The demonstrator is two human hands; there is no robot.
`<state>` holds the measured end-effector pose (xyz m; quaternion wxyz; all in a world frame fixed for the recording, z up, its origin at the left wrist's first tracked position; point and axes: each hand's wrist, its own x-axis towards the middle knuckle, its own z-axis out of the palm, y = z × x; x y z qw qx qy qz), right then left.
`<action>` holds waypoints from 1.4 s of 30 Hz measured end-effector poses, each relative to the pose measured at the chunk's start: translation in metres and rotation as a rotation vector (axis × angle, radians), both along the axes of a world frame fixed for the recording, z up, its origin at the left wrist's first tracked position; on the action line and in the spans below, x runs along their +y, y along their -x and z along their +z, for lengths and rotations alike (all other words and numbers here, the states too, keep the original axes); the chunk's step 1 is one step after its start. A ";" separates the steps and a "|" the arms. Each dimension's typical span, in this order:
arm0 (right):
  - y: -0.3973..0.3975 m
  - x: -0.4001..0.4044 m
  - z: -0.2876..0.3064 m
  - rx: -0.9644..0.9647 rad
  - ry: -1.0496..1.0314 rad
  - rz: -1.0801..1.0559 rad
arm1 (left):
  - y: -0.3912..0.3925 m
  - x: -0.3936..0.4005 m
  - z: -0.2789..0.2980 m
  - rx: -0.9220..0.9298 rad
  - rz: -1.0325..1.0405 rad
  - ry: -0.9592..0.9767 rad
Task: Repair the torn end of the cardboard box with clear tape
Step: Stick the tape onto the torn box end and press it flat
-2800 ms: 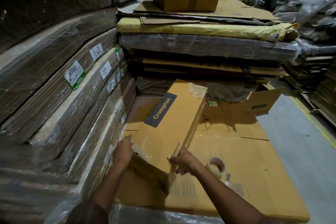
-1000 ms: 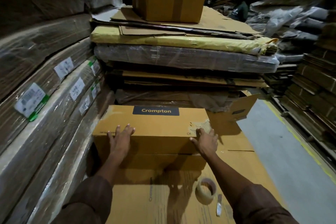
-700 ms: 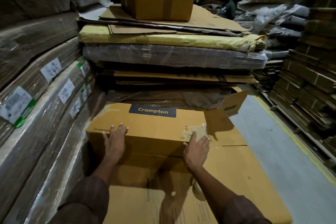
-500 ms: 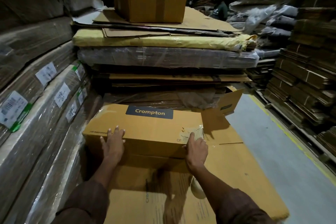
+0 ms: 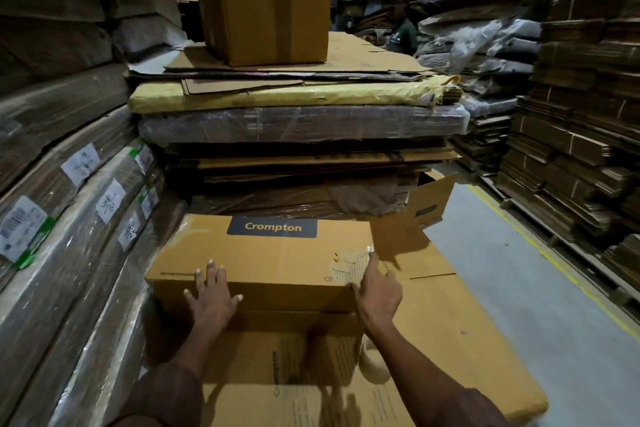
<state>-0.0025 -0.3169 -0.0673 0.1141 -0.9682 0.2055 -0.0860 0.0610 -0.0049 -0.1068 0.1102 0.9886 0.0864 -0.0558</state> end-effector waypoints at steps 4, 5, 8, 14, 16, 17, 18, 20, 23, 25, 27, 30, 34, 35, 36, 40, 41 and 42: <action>-0.004 -0.012 -0.019 0.021 -0.330 0.101 | 0.004 -0.002 0.001 0.013 0.007 0.050; -0.005 -0.011 -0.022 0.064 -0.382 0.141 | 0.005 -0.002 0.000 0.015 0.010 0.065; -0.003 -0.008 -0.021 0.031 -0.358 0.122 | 0.009 -0.002 -0.005 0.017 0.027 0.115; 0.006 0.019 -0.007 0.059 -0.159 0.035 | 0.024 -0.013 -0.022 0.086 0.046 0.384; 0.006 0.036 -0.003 0.076 -0.120 0.049 | 0.030 -0.027 -0.029 0.093 0.039 0.503; 0.005 0.042 0.000 0.102 -0.097 0.054 | 0.033 -0.035 -0.031 0.102 0.046 0.589; 0.005 0.046 0.002 0.142 -0.077 0.060 | 0.037 -0.045 -0.032 0.118 0.065 0.691; 0.004 0.047 0.005 0.238 -0.052 0.085 | 0.044 -0.064 -0.031 0.151 0.146 0.869; 0.008 0.048 0.004 0.350 -0.014 0.137 | 0.049 -0.094 -0.026 0.184 0.260 1.062; 0.010 0.048 0.005 0.431 0.024 0.202 | 0.049 -0.110 -0.023 0.174 0.301 1.132; 0.007 0.044 0.016 0.495 0.051 0.256 | 0.047 -0.117 -0.022 0.160 0.332 1.141; -0.002 0.027 0.039 0.442 0.012 0.190 | 0.044 -0.108 -0.013 0.149 0.333 1.125; 0.005 0.005 0.035 0.083 -0.164 -0.013 | 0.049 -0.077 -0.003 0.088 0.279 1.084; 0.008 0.001 0.025 0.028 -0.215 -0.031 | 0.053 -0.071 -0.003 0.047 0.261 1.061; 0.010 -0.004 0.016 0.022 -0.280 -0.035 | 0.056 -0.063 -0.008 -0.003 0.246 1.052; 0.021 -0.003 -0.025 0.227 -0.708 0.027 | 0.037 -0.026 -0.095 -0.040 0.287 1.071; 0.028 0.002 -0.030 0.243 -0.789 0.024 | 0.039 -0.021 -0.106 -0.001 0.321 1.059; 0.034 0.007 -0.035 0.235 -0.827 0.024 | 0.051 -0.020 -0.100 0.045 0.343 1.061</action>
